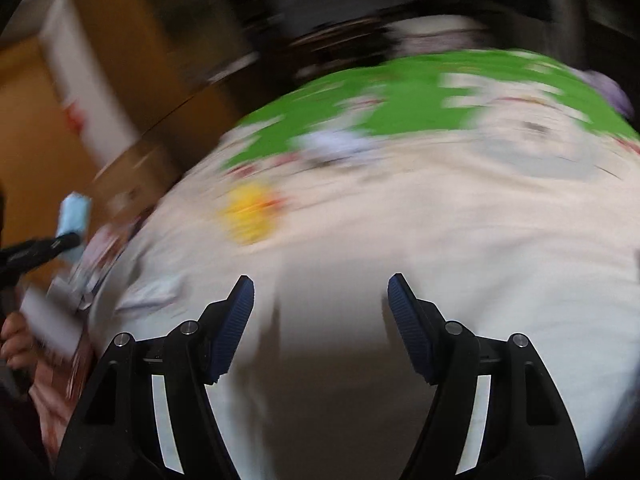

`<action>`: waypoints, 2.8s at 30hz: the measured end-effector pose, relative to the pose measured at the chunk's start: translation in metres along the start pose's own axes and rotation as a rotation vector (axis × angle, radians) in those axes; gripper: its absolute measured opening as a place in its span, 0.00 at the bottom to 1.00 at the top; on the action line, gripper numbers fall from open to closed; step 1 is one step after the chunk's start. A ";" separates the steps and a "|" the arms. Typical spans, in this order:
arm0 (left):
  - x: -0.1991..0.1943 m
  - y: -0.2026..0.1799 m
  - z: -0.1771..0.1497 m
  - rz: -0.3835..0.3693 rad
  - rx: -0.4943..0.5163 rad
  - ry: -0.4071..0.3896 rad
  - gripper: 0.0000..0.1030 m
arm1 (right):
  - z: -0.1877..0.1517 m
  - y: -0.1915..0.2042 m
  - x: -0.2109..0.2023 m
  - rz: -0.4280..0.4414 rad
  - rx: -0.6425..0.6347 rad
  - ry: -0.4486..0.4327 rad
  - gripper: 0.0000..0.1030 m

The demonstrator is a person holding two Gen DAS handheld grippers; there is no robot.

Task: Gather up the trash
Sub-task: 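Grasp yellow mesh net with right tool while left tool holds blue mask, then carry mask and yellow net over red basket and open both tools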

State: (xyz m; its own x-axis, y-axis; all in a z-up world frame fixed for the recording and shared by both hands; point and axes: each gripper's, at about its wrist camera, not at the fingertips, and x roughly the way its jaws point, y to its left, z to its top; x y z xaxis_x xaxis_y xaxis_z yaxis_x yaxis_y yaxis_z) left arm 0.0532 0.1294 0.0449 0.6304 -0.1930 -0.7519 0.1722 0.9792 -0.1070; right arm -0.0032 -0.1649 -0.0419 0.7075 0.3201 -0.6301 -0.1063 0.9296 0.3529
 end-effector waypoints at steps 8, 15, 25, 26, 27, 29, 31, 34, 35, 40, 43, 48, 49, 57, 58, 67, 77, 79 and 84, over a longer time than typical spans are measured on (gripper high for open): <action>-0.023 0.063 -0.044 0.078 -0.060 0.003 0.14 | 0.043 0.032 0.049 -0.177 -0.119 -0.021 0.65; -0.017 0.089 -0.073 0.120 -0.113 0.013 0.14 | 0.065 0.014 0.107 -0.191 -0.038 0.074 0.53; -0.027 0.096 -0.097 0.107 -0.164 0.041 0.14 | 0.059 0.019 0.065 -0.112 0.043 0.028 0.23; -0.033 0.095 -0.099 0.103 -0.170 0.031 0.14 | 0.059 0.023 0.053 -0.096 0.040 0.014 0.23; -0.037 0.094 -0.100 0.102 -0.174 0.026 0.14 | 0.058 0.028 0.043 -0.084 0.034 0.002 0.23; -0.051 0.093 -0.105 0.104 -0.187 0.007 0.14 | 0.057 0.042 0.020 -0.051 0.010 -0.028 0.23; -0.067 0.095 -0.113 0.111 -0.213 -0.008 0.14 | 0.052 0.058 0.001 -0.013 -0.013 -0.047 0.23; -0.085 0.102 -0.126 0.127 -0.244 -0.016 0.14 | 0.040 0.085 -0.023 0.063 -0.051 -0.057 0.23; -0.091 0.105 -0.132 0.139 -0.253 -0.017 0.14 | 0.036 0.096 -0.030 0.088 -0.068 -0.058 0.23; -0.109 0.125 -0.163 0.163 -0.305 0.010 0.15 | 0.014 0.147 -0.054 0.233 -0.138 -0.030 0.23; -0.107 0.137 -0.185 0.165 -0.341 0.045 0.15 | -0.002 0.170 -0.061 0.286 -0.176 0.000 0.23; -0.093 0.149 -0.206 0.160 -0.370 0.082 0.15 | -0.024 0.201 -0.060 0.309 -0.234 0.048 0.23; -0.088 0.152 -0.209 0.153 -0.381 0.088 0.15 | -0.028 0.207 -0.059 0.312 -0.244 0.059 0.23; -0.048 0.164 -0.223 0.195 -0.373 0.143 0.17 | -0.041 0.234 -0.039 0.310 -0.290 0.117 0.23; -0.045 0.164 -0.225 0.198 -0.371 0.149 0.17 | -0.043 0.237 -0.036 0.308 -0.296 0.124 0.23; -0.018 0.170 -0.231 0.273 -0.340 0.172 0.43 | -0.053 0.252 -0.007 0.305 -0.316 0.192 0.23; -0.031 0.172 -0.227 0.354 -0.324 0.115 0.79 | -0.071 0.271 0.015 0.325 -0.361 0.269 0.23; -0.037 0.178 -0.230 0.384 -0.332 0.103 0.82 | -0.075 0.278 0.018 0.337 -0.379 0.283 0.23; -0.049 0.195 -0.242 0.461 -0.354 0.105 0.84 | -0.088 0.298 0.028 0.363 -0.423 0.326 0.23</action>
State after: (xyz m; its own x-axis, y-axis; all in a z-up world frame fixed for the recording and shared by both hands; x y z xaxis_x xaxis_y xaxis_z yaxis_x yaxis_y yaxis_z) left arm -0.1275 0.3451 -0.0968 0.4985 0.2473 -0.8309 -0.3766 0.9250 0.0494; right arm -0.0767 0.1368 -0.0149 0.3330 0.6050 -0.7233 -0.6121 0.7222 0.3223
